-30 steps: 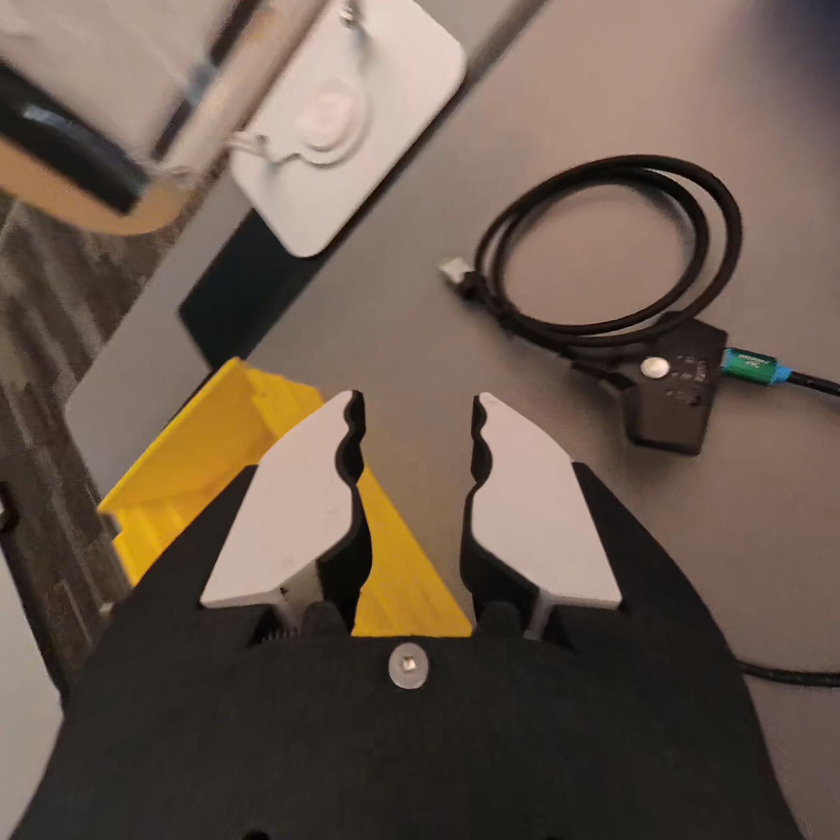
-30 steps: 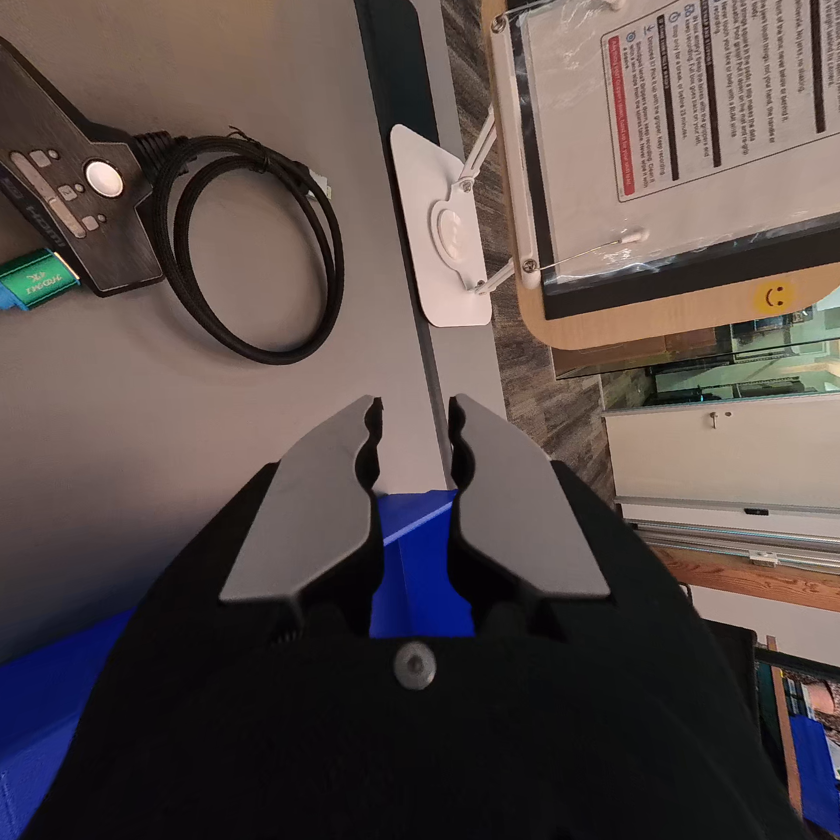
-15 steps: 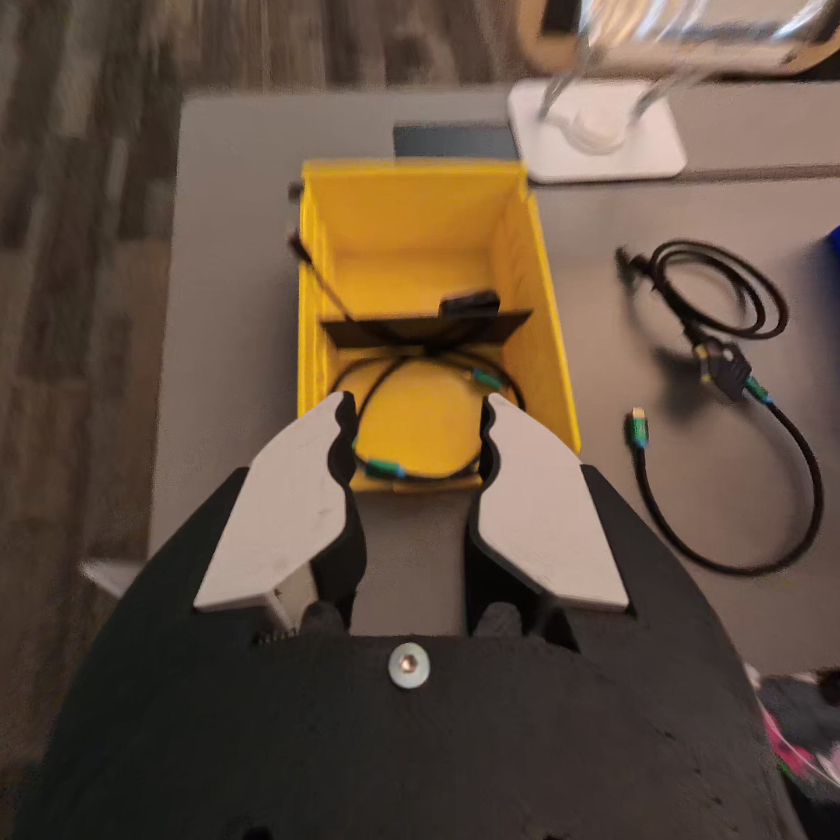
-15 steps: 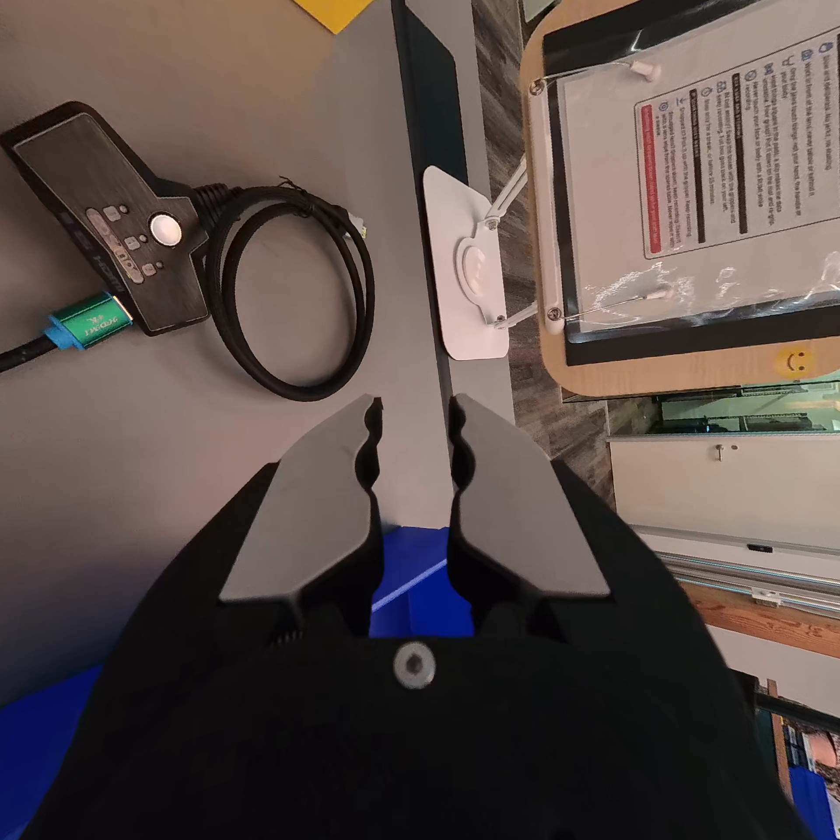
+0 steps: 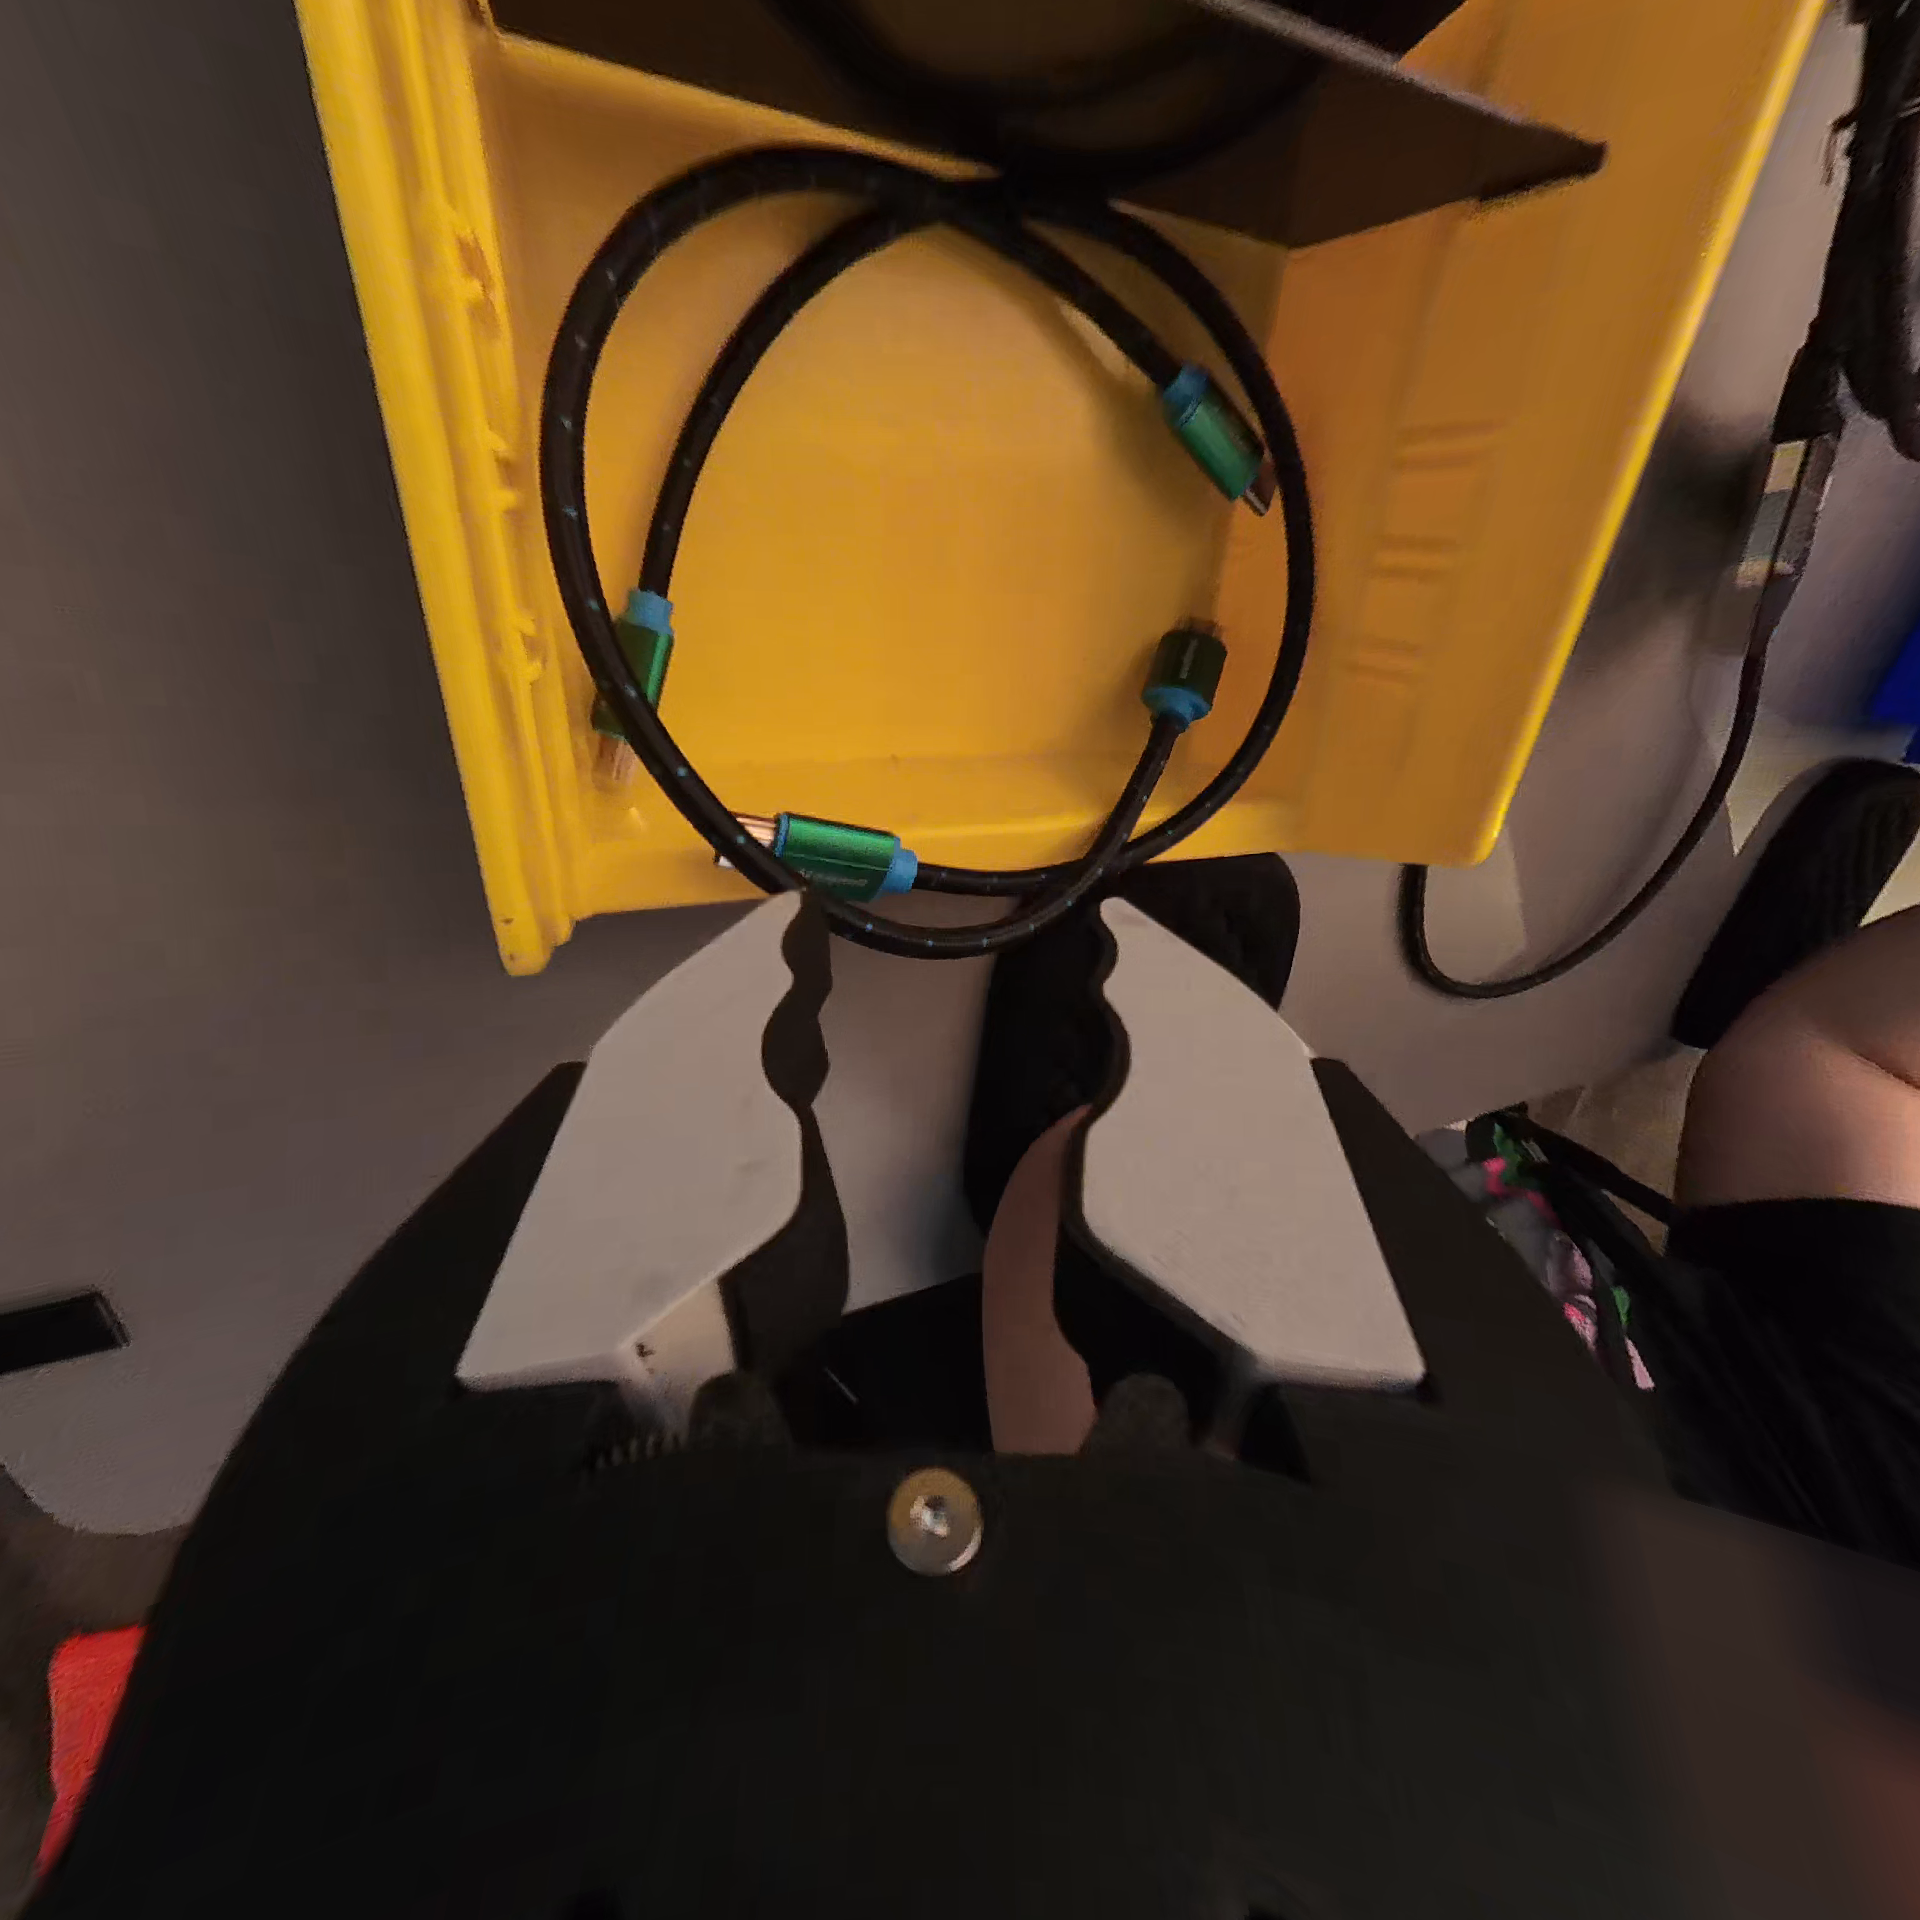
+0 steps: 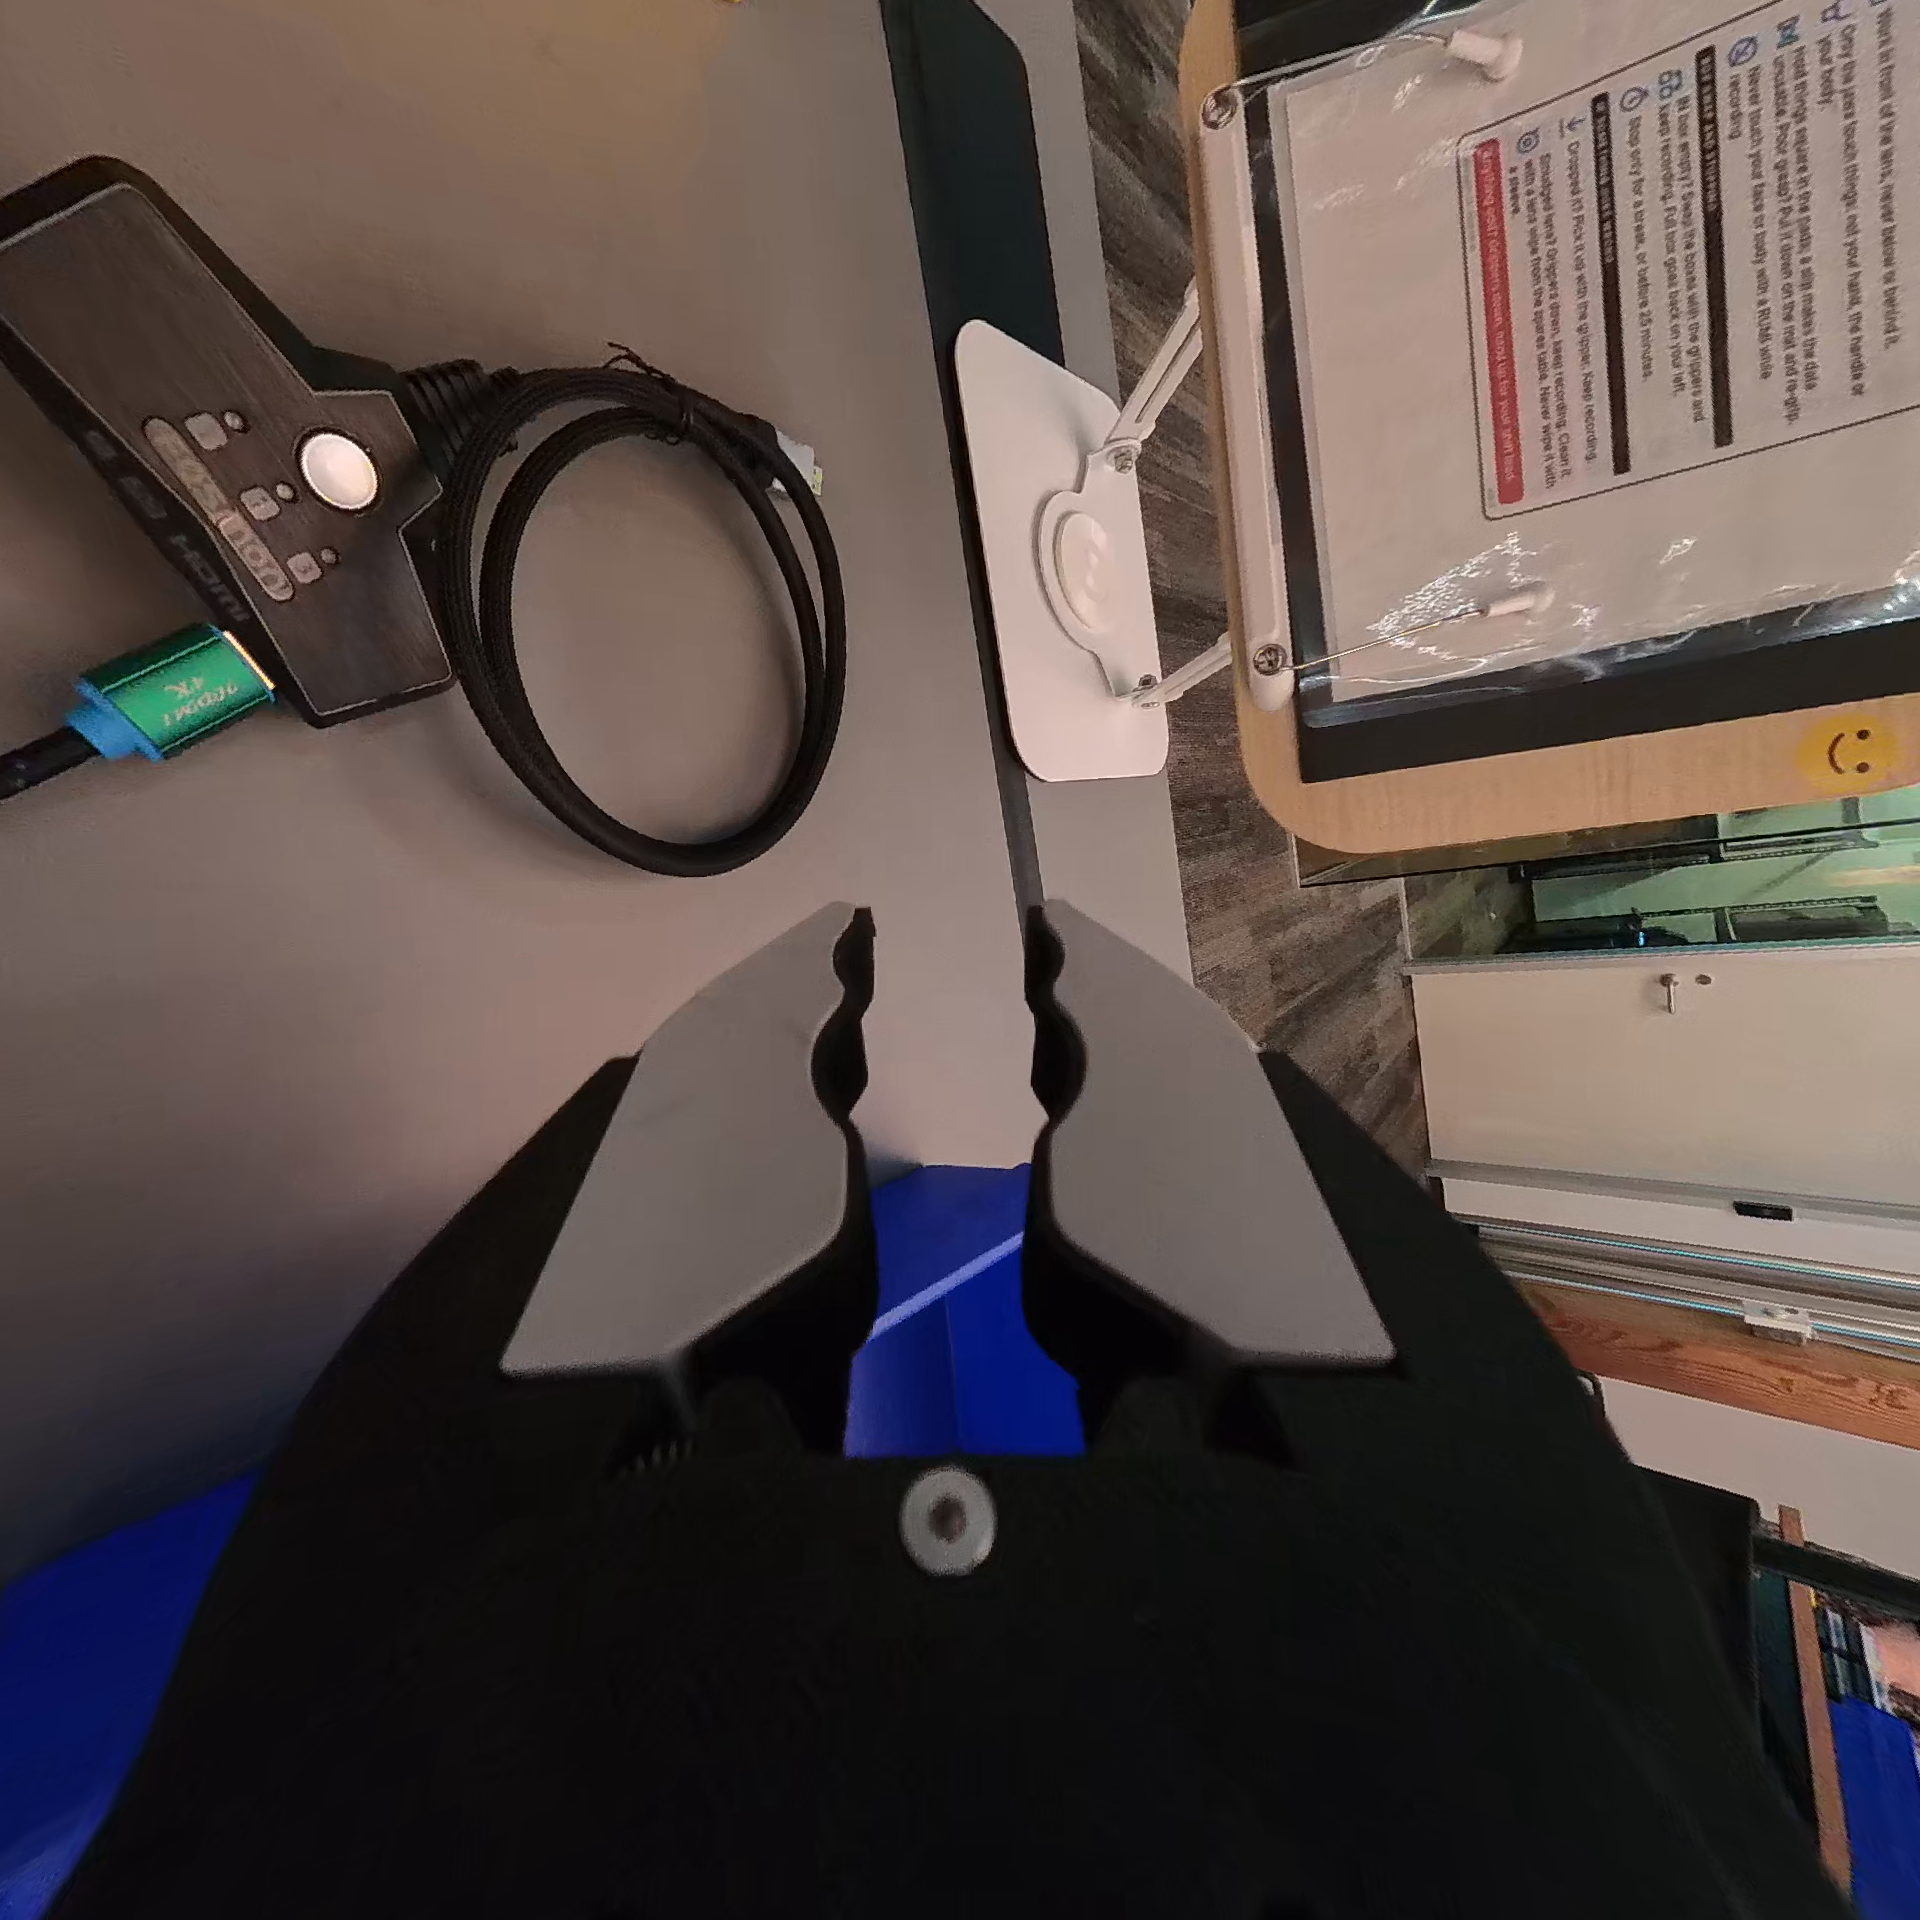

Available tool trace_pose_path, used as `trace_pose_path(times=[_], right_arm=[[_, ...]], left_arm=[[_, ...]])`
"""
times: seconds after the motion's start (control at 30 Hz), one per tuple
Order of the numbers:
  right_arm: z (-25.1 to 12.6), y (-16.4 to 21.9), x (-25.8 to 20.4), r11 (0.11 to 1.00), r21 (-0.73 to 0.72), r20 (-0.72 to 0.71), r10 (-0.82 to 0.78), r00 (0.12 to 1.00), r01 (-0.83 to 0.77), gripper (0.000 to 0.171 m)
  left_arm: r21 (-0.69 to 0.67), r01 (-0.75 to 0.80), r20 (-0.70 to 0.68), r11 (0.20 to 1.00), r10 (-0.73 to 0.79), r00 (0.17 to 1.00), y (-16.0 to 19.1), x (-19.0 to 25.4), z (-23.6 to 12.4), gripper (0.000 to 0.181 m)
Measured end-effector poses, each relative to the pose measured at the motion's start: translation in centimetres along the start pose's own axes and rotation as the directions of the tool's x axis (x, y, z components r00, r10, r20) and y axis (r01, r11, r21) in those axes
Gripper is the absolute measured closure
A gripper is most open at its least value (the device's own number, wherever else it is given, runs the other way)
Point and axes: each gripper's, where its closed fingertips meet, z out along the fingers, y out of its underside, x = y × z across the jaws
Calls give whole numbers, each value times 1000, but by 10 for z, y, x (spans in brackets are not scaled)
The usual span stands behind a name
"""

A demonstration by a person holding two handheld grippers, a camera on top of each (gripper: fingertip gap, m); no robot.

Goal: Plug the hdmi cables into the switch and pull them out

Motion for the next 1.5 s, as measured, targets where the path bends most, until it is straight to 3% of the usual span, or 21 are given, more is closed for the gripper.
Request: trace_pose_path(times=[0.5, 0.67, 0.77, 0.93, 1.03, 1.3, 1.5], right_arm=[[-2, -2, -4, 1000, 8, 34, 3, 999, -3, 143], [-3, -3, -5, 1000, 11, 38, 2, 999, -2, 143], [-4, -1, -5, 1000, 4, 39, 2, 999, -3, 143], [-5, 1, -5, 1000, -3, 44, 3, 999, -3, 144], [-5, 1, -6, 1000, -7, 49, 1, 999, 0, 145], [-2, 2, -9, 1000, -18, 61, -3, 998, 4, 145], [-2, 3, -9, 1000, -25, 59, -9, 998, 10, 145]], left_arm=[[-47, 61, 27, 997, -60, 998, 9, -13, 2, 135], [-143, 75, 14, 987, -74, 997, 7, -15, 17, 134], [-177, 72, 30, 982, -68, 997, 7, -17, 22, 137], [-162, 116, 44, 980, -110, 993, 4, -25, 21, 160], [-151, 114, 38, 982, -109, 993, 4, -24, 20, 161], [62, -39, 129, 997, 30, 991, -23, -2, -14, 167], [215, -256, 297, 942, 187, 936, -43, 28, -48, 171]])
